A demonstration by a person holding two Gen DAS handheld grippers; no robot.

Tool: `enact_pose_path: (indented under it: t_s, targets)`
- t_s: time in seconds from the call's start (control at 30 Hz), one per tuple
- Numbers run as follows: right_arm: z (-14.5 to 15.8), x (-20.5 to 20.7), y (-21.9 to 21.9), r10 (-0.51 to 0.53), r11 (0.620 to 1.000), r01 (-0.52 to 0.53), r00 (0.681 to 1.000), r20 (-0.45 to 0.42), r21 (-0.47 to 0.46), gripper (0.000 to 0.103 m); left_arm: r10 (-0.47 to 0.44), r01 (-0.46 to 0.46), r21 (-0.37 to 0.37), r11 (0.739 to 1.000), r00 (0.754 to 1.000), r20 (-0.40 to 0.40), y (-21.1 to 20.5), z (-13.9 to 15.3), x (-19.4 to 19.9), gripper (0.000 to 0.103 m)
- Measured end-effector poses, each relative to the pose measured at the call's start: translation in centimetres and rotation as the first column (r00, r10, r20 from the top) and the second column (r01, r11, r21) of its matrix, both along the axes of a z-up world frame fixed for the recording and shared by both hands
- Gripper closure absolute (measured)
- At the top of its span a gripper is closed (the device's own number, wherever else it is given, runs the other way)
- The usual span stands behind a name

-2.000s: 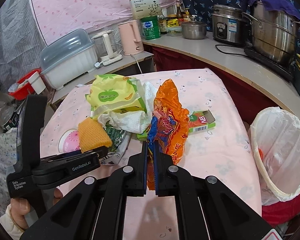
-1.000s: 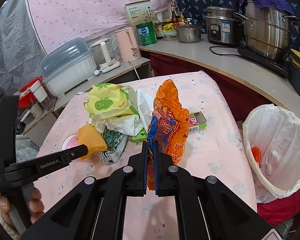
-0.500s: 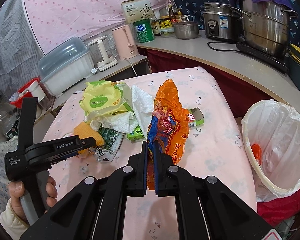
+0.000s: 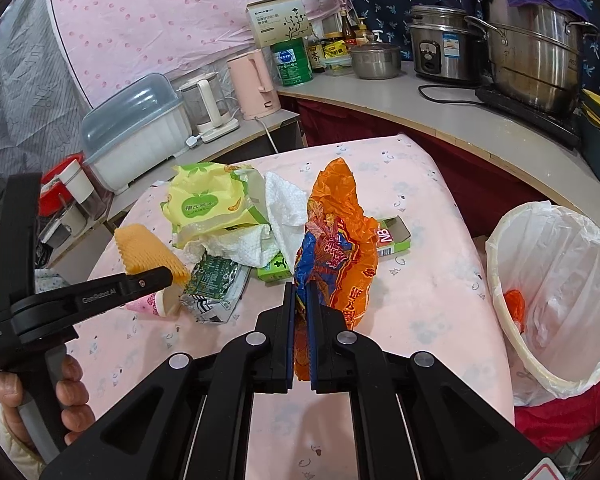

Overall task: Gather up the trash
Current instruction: 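Grasp the orange foam fruit net with the left gripper while the right gripper holds the wrapper, then carry the foam net and wrapper over the white bin and open both grippers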

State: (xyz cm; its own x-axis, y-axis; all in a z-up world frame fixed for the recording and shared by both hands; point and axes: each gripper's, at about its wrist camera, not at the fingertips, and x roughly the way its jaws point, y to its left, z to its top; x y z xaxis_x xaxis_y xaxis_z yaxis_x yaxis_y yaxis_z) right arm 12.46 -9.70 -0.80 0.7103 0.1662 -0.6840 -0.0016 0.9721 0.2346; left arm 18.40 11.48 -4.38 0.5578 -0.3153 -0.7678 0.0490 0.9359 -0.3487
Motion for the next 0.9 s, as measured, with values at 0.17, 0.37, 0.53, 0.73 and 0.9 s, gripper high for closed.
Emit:
enact_pose_path:
  t_s: [0.17, 0.37, 0.53, 0.73, 0.9]
  targets:
    - [1.0, -0.8, -0.8, -0.016, 1.000, 0.016, 1.000, 0.026, 0.005, 0.098, -0.046, 0.046, 0.003, 0.999, 0.998, 0.048, -1.7, 2.2, -0.8, 0.095]
    - [2.0, -2.1, -2.5, -0.049, 0.999, 0.048, 0.997, 0.057, 0.012, 0.098, -0.126, 0.124, 0.029, 0.992, 0.988, 0.088, -5.4, 4.0, -1.9, 0.095]
    - [2.6, -3.5, -4.7, -0.093, 0.996, 0.092, 0.993, 0.074, 0.018, 0.098, -0.191, 0.187, 0.047, 0.981, 0.976, 0.100, -8.7, 4.5, -2.6, 0.095]
    - [2.8, -5.2, -8.4, -0.169, 0.986, 0.167, 0.982, 0.086, 0.031, 0.098, -0.286, 0.279, 0.078, 0.957, 0.952, 0.105, -13.5, 4.6, -3.5, 0.095]
    - [2.5, -6.8, -12.1, -0.253, 0.967, 0.250, 0.963, 0.087, 0.048, 0.098, -0.372, 0.363, 0.107, 0.926, 0.924, 0.091, -18.0, 4.0, -4.4, 0.094]
